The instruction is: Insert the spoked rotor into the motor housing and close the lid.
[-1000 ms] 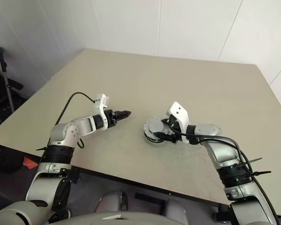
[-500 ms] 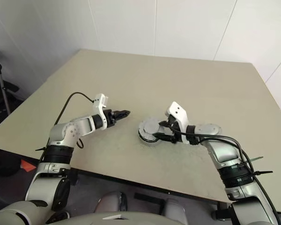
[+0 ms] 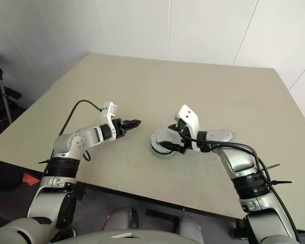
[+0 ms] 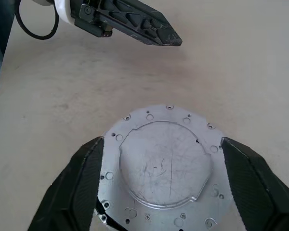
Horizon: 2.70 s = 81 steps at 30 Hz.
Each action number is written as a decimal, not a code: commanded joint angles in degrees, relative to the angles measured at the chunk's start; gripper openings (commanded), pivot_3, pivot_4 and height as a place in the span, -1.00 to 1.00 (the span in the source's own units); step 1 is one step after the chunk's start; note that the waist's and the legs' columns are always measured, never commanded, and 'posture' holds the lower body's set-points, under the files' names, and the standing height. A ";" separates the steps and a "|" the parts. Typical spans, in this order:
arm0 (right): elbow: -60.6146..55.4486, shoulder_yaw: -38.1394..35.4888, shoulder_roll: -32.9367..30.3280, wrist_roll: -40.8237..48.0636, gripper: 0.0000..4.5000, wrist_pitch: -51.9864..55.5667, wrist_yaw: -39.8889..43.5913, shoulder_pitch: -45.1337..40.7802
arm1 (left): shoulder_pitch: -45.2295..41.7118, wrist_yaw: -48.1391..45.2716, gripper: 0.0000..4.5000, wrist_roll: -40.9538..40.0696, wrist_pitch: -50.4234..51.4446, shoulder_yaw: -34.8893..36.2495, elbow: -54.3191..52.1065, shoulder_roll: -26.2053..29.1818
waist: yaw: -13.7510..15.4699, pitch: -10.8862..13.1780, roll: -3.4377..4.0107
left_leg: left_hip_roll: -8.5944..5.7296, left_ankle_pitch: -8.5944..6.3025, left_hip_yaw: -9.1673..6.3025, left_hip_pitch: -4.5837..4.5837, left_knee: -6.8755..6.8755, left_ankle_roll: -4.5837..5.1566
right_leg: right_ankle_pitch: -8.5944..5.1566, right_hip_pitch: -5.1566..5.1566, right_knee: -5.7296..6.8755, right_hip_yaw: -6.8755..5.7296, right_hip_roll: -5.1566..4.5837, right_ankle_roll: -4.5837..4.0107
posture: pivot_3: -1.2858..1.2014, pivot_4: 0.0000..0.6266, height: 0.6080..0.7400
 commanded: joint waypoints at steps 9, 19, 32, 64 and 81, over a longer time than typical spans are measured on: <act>-4.50 0.67 0.46 0.79 0.99 -0.62 0.10 2.46 | -1.02 -0.58 0.26 0.13 -0.22 -0.06 -1.50 0.91 | 0.04 0.00 0.00 | 0.00 0.00 0.00 -0.01 -0.01 0.00 | 0.00 0.00 -0.01 0.00 0.00 0.00 | 0.03 -1.00 1.00; -1.92 1.29 0.94 -0.22 0.99 -2.91 0.43 2.30 | -0.99 -0.61 0.26 0.02 -0.06 -0.17 -1.49 1.10 | -0.04 0.00 0.00 | 0.00 0.00 0.00 0.00 -0.01 -0.01 | 0.00 0.00 -0.01 0.00 0.00 0.00 | 0.03 -1.00 1.00; 1.60 1.97 2.72 -2.35 0.99 -4.29 -0.43 0.52 | -0.79 -0.56 0.26 -0.06 0.15 0.25 -1.82 2.10 | -0.07 0.00 0.00 | 0.00 0.00 0.00 -0.01 -0.01 -0.01 | 0.00 -0.01 -0.01 0.00 0.00 0.00 | 0.03 -1.00 1.00; -0.65 1.37 0.74 -2.45 0.40 -4.36 1.17 0.86 | -1.17 -0.35 0.26 0.24 -0.08 0.00 -1.28 2.18 | -0.04 0.00 0.00 | 0.00 0.00 -0.01 -0.01 -0.01 -0.01 | 0.00 0.01 -0.01 0.00 0.00 0.00 | 0.03 -1.00 1.00; 3.11 2.14 1.22 -3.91 0.40 -6.12 1.56 0.40 | -1.00 -0.34 0.26 0.21 -0.15 -0.01 -1.25 1.89 | -0.07 0.00 0.00 | 0.00 -0.01 0.00 -0.02 -0.02 0.00 | 0.00 0.00 -0.05 0.00 0.00 0.00 | 0.03 -1.00 1.00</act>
